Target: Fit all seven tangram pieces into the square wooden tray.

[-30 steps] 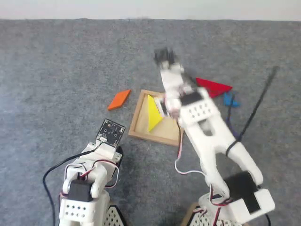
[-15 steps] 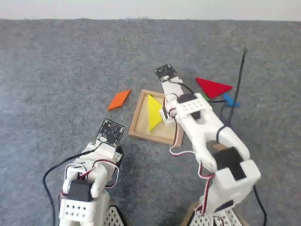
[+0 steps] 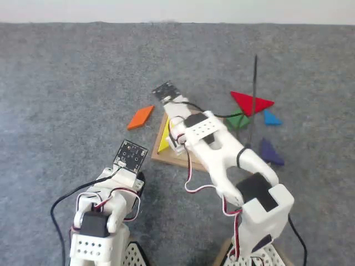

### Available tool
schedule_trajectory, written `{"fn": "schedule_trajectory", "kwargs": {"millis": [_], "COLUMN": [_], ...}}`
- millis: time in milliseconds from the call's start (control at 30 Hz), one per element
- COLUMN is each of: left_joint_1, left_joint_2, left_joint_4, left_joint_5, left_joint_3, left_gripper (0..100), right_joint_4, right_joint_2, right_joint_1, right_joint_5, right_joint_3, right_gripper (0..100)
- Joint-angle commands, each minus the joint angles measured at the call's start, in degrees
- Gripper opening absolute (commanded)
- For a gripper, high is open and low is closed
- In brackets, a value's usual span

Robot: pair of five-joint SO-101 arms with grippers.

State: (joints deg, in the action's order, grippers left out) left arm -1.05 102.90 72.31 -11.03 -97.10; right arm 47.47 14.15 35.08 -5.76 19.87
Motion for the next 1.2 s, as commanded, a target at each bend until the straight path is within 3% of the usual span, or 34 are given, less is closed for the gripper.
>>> {"fn": "schedule_trajectory", "kwargs": {"millis": [0,267,600,967,1167], "left_joint_1": [0.1,0.1,0.1,0.1,0.1], "left_joint_2": [1.2,1.2,1.2,1.2,1.2], "left_joint_4": [0.2,0.2,0.2,0.2,0.2], "left_joint_5": [0.4,0.4,0.4,0.4,0.4], "left_joint_3": [0.7,0.7,0.7,0.7,0.7], "left_gripper": [12,12,12,12,12], "right_joint_4": [0.0,7.5,6.0,12.2,10.7], "right_joint_2": [-0.1,-9.3,-14.5,-14.9,-20.5], "right_joint_1": [1.8,-1.3,-5.8,-13.3,-15.5], "right_joint_5": [0.4,-2.5,-6.0,-24.3,-25.5], "right_joint_3": [-3.2,0.4,17.6,19.6,18.6], "right_gripper": [14.8,14.8,15.0,14.8,14.9]}}
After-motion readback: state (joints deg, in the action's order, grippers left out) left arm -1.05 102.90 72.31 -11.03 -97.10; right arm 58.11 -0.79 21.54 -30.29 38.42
